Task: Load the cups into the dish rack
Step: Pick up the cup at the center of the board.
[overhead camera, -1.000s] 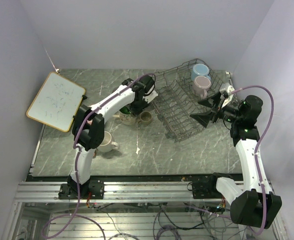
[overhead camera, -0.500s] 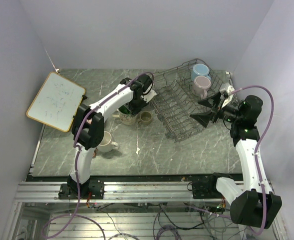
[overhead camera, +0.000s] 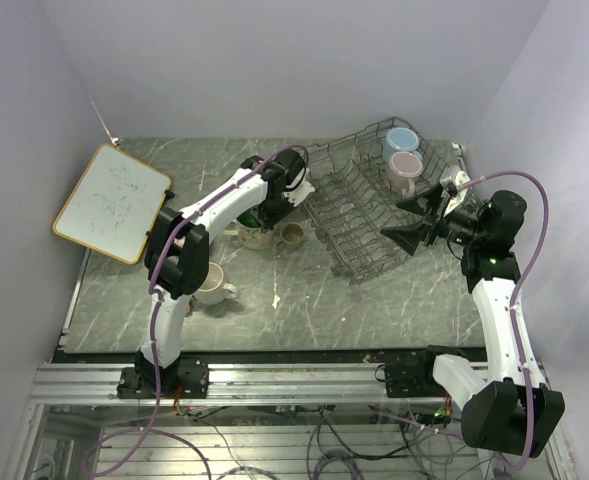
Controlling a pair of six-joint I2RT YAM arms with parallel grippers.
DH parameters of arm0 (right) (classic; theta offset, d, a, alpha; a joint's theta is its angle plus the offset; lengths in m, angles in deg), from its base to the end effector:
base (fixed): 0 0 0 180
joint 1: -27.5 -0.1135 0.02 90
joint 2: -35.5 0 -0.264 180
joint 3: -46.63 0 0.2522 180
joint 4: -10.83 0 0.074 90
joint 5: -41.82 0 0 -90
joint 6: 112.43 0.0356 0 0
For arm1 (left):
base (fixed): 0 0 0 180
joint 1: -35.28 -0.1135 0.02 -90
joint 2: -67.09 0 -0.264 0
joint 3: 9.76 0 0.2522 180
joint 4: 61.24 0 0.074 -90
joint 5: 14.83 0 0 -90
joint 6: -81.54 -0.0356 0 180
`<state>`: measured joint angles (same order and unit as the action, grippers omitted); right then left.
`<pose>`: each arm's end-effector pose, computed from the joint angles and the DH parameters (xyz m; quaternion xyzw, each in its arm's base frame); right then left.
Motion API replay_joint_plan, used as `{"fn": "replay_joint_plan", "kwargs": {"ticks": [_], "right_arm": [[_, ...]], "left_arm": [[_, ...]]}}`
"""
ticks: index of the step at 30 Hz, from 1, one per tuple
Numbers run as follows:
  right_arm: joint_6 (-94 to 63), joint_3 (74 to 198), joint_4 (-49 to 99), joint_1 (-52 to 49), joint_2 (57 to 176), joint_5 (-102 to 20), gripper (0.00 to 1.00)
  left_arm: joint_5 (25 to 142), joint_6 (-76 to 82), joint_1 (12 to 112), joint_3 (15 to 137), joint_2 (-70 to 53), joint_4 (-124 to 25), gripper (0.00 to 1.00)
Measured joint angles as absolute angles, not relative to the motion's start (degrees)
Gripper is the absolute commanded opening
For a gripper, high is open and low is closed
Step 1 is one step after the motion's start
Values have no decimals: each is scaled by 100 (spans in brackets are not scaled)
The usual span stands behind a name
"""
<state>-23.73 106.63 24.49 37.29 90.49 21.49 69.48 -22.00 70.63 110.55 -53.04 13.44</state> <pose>0.2078 -0.0020 0.3388 -0.3252 0.6484 0.3795 0.5743 0.3560 -0.2482 0.2372 0.4034 0.9037 0.0228 0.1416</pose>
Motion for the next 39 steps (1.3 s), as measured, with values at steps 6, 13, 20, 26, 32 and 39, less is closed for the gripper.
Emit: {"fn": "replay_joint_plan", "kwargs": {"ticks": [6, 13, 20, 26, 32, 39], "right_arm": [[-2375, 10663, 2449, 3729, 9049, 2149, 86], [-2373, 10663, 2449, 3729, 9049, 2149, 86], [-2373, 10663, 2449, 3729, 9049, 2149, 86], [-2371, 10663, 2445, 3729, 9049, 2149, 86], [-2344, 10660, 2438, 3729, 9049, 2149, 86], [-2329, 10610, 2393, 3729, 9042, 2152, 86]], "left_arm": [[7101, -2178, 7046, 11055, -5302, 1355, 7], [7129, -2172, 7046, 11046, -5280, 1355, 7], [7138, -2132, 7024, 10904, -5164, 1333, 7], [7131, -1940, 7017, 10648, -4826, 1351, 7], [7136, -1691, 7017, 10152, -4048, 1257, 7], [7289, -1293, 7009, 9361, -2944, 743, 7]]}}
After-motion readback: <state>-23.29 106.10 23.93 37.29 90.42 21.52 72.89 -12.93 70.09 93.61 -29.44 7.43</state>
